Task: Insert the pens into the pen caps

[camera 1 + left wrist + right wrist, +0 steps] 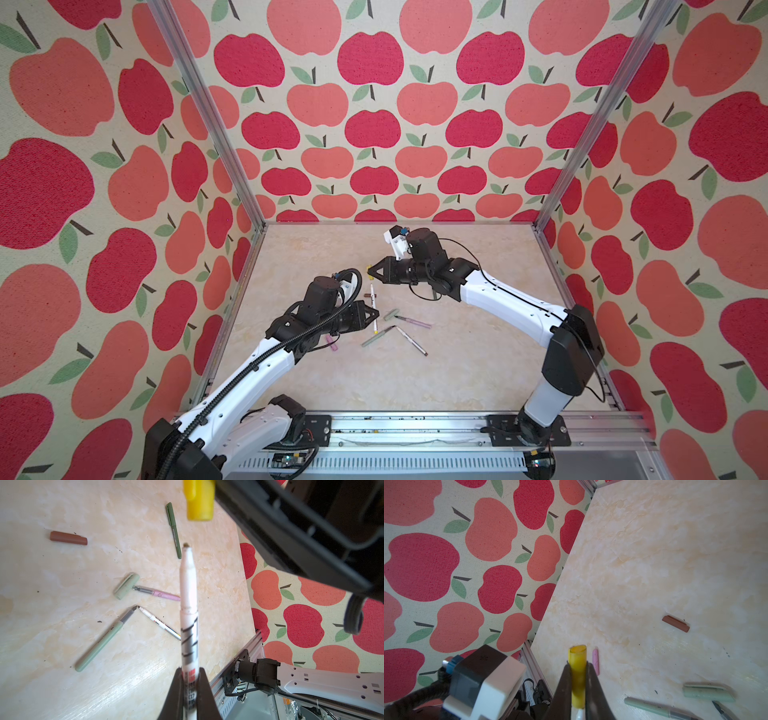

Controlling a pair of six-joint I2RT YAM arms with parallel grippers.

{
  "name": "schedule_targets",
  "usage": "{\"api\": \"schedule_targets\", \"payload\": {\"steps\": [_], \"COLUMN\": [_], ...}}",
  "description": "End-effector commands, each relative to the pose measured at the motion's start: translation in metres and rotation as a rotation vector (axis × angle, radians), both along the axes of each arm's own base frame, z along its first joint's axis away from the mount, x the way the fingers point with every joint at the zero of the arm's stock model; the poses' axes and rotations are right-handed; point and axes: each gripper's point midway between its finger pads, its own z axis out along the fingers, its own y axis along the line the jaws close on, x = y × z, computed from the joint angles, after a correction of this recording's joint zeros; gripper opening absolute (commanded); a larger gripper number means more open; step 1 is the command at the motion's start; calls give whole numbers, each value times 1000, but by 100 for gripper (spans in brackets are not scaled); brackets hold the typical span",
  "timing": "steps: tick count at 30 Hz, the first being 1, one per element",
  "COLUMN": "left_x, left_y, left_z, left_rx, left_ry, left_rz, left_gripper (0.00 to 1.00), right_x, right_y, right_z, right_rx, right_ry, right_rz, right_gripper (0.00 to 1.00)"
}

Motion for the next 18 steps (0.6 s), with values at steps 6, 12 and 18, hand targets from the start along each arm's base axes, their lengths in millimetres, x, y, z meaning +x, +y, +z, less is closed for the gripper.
{"api": "schedule_targets", "payload": {"steps": [6,12,18], "left_x": [-1,-2,-2], "left_y": [-1,-1,-1], "left_z": [5,5,3], "left_rx": [-10,-7,-5], "left_ry": [-21,-21,-18], "left_rz": [-1,1,0], "left_gripper": [0,0,0], "right_x": [-3,-4,-8], "right_y": [-9,-4,-2], "right_z": [-6,-1,0], "right_rx": [-22,-12,-7], "right_ry": [-9,-13,-10], "right_rz": [-4,5,14], "right_gripper": [2,2,2]}}
